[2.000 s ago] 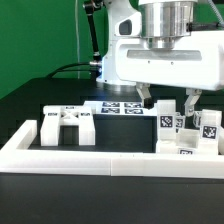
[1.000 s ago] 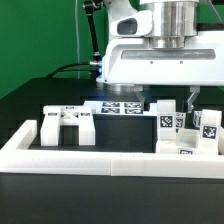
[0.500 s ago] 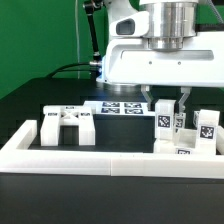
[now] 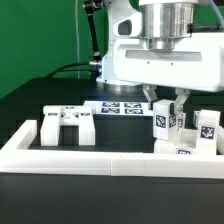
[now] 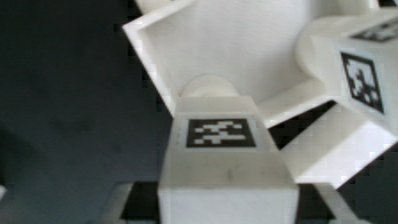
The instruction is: Assemble chair
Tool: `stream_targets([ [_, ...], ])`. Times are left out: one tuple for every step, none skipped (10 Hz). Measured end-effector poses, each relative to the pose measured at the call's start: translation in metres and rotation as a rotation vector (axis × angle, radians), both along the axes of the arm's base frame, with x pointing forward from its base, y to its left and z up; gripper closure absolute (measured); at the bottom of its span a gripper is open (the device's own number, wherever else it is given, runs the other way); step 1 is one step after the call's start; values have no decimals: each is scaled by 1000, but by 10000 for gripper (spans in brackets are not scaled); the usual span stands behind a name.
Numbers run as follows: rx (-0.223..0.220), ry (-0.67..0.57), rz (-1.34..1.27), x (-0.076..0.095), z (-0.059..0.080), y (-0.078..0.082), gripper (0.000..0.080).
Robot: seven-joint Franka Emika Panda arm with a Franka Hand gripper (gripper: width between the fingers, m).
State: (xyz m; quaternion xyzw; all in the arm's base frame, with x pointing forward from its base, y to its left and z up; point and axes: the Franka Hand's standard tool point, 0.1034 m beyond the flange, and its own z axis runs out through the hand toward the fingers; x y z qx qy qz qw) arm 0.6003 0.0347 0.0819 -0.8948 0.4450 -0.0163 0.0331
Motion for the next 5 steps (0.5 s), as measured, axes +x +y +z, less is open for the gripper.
stream_targets([
  [10,5,-111,0,0,1,509],
  [18,8,-191,0,0,1,509],
  [31,14,-312,0,-1,2,509],
  [40,19,-410,0,-1,2,509],
  [46,25,-511,0,-1,3,509],
])
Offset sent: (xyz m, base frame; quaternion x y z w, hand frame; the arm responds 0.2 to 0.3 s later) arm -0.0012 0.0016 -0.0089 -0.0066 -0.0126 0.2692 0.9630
